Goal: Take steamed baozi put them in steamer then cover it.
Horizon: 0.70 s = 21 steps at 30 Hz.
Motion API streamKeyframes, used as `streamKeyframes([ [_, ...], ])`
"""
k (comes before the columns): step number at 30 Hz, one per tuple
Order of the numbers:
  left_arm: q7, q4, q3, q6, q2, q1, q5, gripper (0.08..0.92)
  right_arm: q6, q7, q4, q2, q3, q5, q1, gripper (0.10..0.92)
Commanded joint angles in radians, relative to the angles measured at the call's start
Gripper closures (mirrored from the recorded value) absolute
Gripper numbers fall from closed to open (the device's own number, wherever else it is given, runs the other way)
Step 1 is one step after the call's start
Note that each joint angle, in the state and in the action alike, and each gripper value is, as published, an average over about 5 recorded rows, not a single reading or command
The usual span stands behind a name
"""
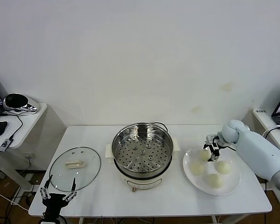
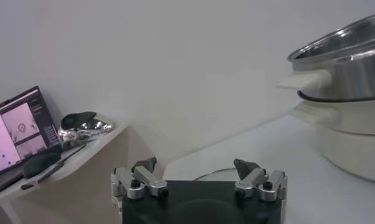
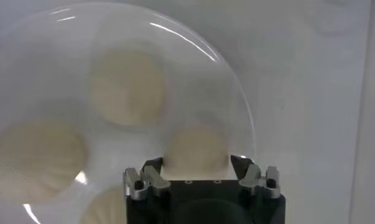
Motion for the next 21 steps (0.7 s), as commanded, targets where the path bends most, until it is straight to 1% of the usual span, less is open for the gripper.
streamKeyframes([
  [1,0.0,0.001,-0.002,-0.001,0.001,0.0,0.0,0.177,0.0,-0.003,-0.033,0.021,-0.012,-0.011,0.015,0.382],
  [12,-0.002,0.0,-0.005,-0.001,0.005,-0.002,-0.005,0.177,0.007,-0.007,-0.004,0.001,-0.022,0.004,0.02,0.5],
  [16,-0.002,-0.003,-0.007,0.0,0.009,0.0,-0.008,0.177,-0.002,-0.009,0.07,-0.048,-0.06,0.062,0.046,0.507],
  [21,-0.002,-0.006,-0.005,0.001,0.016,-0.001,-0.013,0.177,-0.03,-0.018,0.246,-0.162,-0.171,0.223,0.185,0.503],
])
